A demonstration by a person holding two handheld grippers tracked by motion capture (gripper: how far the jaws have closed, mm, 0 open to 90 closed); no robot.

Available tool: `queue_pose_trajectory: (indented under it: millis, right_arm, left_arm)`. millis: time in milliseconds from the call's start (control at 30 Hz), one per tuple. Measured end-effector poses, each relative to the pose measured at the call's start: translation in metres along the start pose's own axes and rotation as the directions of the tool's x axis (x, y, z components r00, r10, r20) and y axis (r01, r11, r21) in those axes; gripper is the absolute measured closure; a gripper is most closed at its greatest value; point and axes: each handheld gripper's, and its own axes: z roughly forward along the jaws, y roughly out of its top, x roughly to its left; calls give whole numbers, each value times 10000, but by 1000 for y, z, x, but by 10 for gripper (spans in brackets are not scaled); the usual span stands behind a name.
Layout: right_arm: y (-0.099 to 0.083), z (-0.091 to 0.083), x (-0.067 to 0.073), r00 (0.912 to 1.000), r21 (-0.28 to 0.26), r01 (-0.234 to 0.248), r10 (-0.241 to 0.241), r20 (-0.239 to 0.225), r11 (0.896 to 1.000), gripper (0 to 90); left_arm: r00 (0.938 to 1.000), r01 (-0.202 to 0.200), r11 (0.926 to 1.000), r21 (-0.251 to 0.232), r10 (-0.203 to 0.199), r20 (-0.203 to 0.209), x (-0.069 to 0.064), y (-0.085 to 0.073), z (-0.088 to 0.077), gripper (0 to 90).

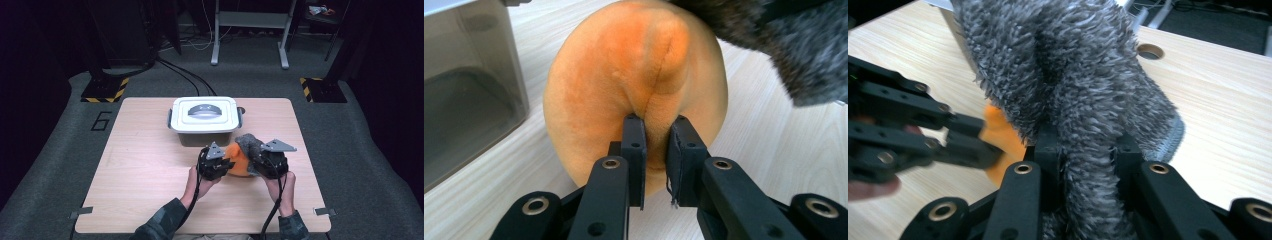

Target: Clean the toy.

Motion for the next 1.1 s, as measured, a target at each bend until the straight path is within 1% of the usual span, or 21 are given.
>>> queue_pose_trajectory:
  millis: [33, 67, 133, 233, 333, 367, 467, 500, 567, 600, 633, 667, 700, 733, 900, 967, 1000, 1033, 1067, 1100]
  right_arm:
    - [1, 2, 2, 10000, -3, 24, -24, -61, 10000, 718]
    - [1, 6, 3, 9999, 51, 9, -9, -106, 10000, 717]
    - [-1, 14, 6, 9999, 223, 112, -111, -71, 9997, 716]
    - [-3, 24, 6, 9993, 409, 324, -332, 193, 9986, 720]
    - [-4, 28, 8, 9972, 630, 511, -544, 514, 9967, 725]
    - [-4, 29, 8, 9966, 680, 613, -648, 505, 9958, 726]
    - [-5, 29, 6, 9964, 805, 476, -529, 656, 9956, 726]
    - [-6, 30, 4, 9966, 826, 361, -420, 714, 9959, 726]
    - [-10, 30, -2, 9964, 948, 260, -335, 776, 9952, 725]
    - [-13, 30, -6, 9964, 993, 85, -168, 830, 9950, 725]
    - [-15, 30, -10, 9966, 1054, 50, -137, 814, 9944, 725]
    - [-18, 31, -14, 9965, 1092, -97, 5, 836, 9940, 725]
    - [-21, 32, -18, 9960, 1163, -100, -4, 890, 9932, 725]
    - [-23, 33, -21, 9955, 1265, -317, 200, 928, 9915, 724]
    - [-36, 37, -34, 9925, 1573, -672, 499, 1112, 9853, 724]
    - [-41, 40, -38, 9904, 1785, -928, 724, 1180, 9795, 724]
    - [-44, 41, -41, 9899, 1858, -939, 719, 1219, 9781, 724]
    - [-47, 44, -43, 9882, 1980, -1083, 837, 1284, 9742, 724]
    - [-47, 44, -43, 9882, 1980, -1083, 837, 1284, 9742, 724]
    - [-50, 46, -46, 9881, 2156, -1131, 870, 1269, 9699, 724]
  left_arm:
    - [9999, -118, 9999, -6, 118, 28, -1, 0, 0, 798]
    - [9999, -94, 10000, 33, 93, 76, -2, 0, 0, 797]
    - [9999, -173, 9998, 19, 173, -6, -1, 0, 2, 797]
    - [9999, -126, 9999, 58, 126, -40, 0, -1, 4, 797]
    - [10000, -45, 10000, 81, 45, -14, 3, -3, 5, 797]
    - [10000, -45, 10000, 81, 45, -14, 3, -3, 5, 797]
    - [10000, 41, 10000, 71, -41, -31, 5, -4, 4, 798]
    - [10000, 85, 10000, 40, -85, -25, 6, -5, 4, 798]
    - [9999, 163, 9999, 58, -163, 18, 9, -6, 4, 798]
    - [9997, 247, 9997, 15, -247, 42, 9, -7, 4, 797]
    - [9997, 234, 9997, 47, -234, 57, 10, -7, 4, 797]
    - [9996, 286, 9996, 15, -286, 60, 11, -8, 4, 797]
    - [9994, 329, 9995, 24, -329, 87, 11, -8, 4, 797]
    - [9994, 327, 9995, 24, -327, 82, 12, -8, 4, 797]
    - [9995, 286, 9996, 71, -286, 119, 12, -8, 4, 797]
    - [9995, 300, 9995, 56, -301, 97, 12, -8, 5, 798]
    - [9995, 311, 9995, 43, -312, 96, 12, -9, 5, 798]
    - [9993, 346, 9994, 51, -347, 112, 12, -9, 5, 798]
    - [9993, 346, 9994, 51, -347, 112, 12, -9, 5, 798]
    - [9994, 340, 9994, 57, -341, 105, 13, -9, 5, 798]
